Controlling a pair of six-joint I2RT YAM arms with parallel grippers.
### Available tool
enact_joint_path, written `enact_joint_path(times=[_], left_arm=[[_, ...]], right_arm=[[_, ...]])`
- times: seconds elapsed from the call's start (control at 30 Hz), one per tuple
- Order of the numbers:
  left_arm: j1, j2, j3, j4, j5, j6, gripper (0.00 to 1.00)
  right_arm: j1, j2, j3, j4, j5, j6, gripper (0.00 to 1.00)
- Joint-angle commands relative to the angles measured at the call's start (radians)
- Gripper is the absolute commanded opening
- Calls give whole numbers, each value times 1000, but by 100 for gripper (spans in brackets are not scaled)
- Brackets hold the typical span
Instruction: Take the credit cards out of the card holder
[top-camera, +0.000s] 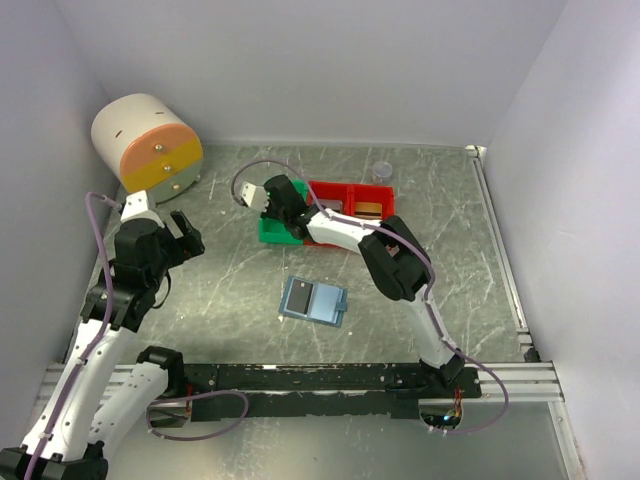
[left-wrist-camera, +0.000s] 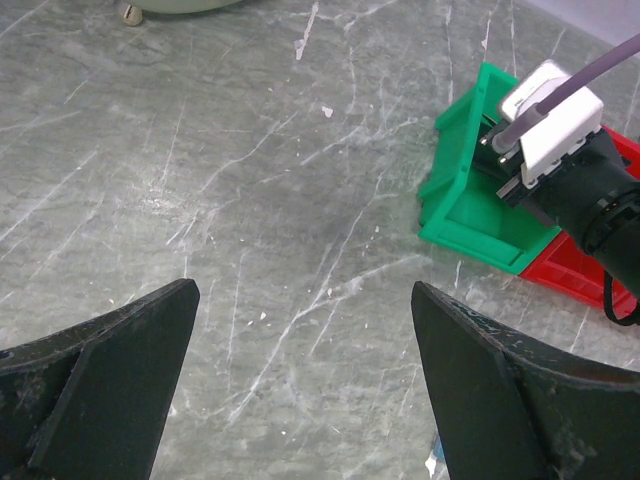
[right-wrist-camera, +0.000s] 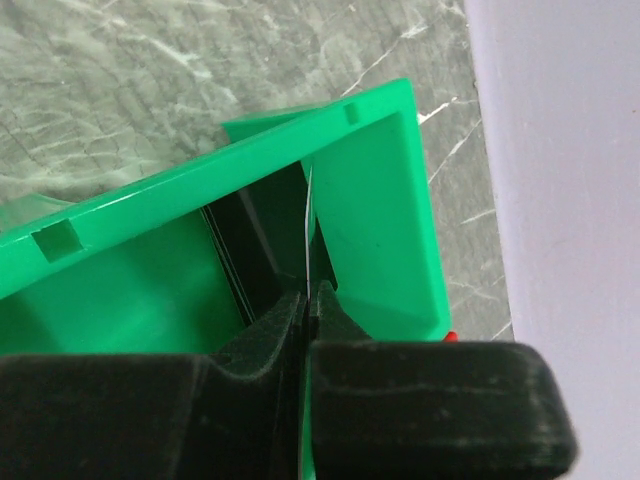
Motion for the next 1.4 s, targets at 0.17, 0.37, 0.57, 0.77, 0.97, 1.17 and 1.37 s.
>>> enact_joint_path(times=[0.17,0.37,0.57,0.77,0.97,1.17,1.37], left_arm=[[6,0,17,-14,2,-2,100],[6,-4,14,-11,1,0,100],[6,-2,12,-9,9,1,100],[6,0,8,6,37,10,100],[6,6,8,12,62,17,100],[6,2,6,13,68,20,100],[6,9,5,12,70,21,100]], right_arm=[[-7,71,19,80,63,-120,0],[-6,92,6,126,86,-148,6],[-7,74,-62,196,89,-189,29],[-7,70,-79,194,98,-181,40],[-10,40,-71,151,47,-108,69],[-16,3,-66,119,-31,-45,72],[-25,-48,-82,132,-84,42,74]])
